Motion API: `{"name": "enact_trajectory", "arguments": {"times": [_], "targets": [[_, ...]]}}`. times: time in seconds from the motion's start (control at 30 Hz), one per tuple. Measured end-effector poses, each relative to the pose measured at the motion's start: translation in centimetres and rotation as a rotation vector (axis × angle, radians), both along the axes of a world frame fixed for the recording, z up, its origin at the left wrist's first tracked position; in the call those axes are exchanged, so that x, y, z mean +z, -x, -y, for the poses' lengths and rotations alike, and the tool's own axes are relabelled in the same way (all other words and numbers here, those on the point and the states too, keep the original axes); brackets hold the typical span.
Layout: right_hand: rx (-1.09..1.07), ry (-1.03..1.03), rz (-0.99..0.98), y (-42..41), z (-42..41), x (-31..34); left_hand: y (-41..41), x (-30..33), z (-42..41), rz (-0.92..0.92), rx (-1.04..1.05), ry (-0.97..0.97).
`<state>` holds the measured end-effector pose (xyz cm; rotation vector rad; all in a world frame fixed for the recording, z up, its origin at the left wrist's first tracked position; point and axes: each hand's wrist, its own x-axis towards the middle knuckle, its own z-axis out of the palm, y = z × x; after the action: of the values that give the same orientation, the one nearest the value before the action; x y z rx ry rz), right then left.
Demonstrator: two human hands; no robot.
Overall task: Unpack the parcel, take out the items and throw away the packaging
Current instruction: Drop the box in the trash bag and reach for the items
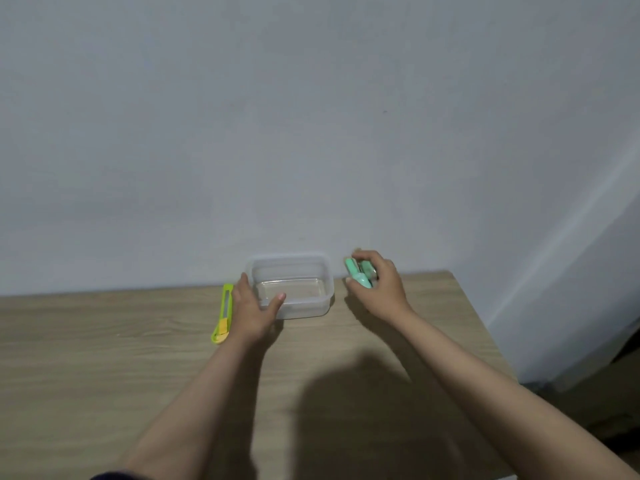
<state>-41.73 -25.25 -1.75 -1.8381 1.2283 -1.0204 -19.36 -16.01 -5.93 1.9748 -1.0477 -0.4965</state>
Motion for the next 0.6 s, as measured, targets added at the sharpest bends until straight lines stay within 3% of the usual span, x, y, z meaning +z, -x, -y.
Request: {"name": "enact_trajectory", "arguments": {"times": [0.07,0.23,0.43,0.6], "targets": [[0.185,0.043,-0.040,-2.4,0.3,1.8,-0.1,-0.1,0.0,0.000,0.000,0.007],[0.513,0.030,-0.387,-8.4,2.1,1.4,-0.3,-0.2,0.0,-0.027,-0.021,0.024],[0.718,-0.148,-0.587,-12.4,3.6,0.1,-0.6,-0.5,0.1,-0.026,-0.037,0.023],[0.696,-0.191,-0.649,-12.8,3.9,-1.2,-0.7,-0.6,0.1,-0.004,-0.049,0.018]]}}
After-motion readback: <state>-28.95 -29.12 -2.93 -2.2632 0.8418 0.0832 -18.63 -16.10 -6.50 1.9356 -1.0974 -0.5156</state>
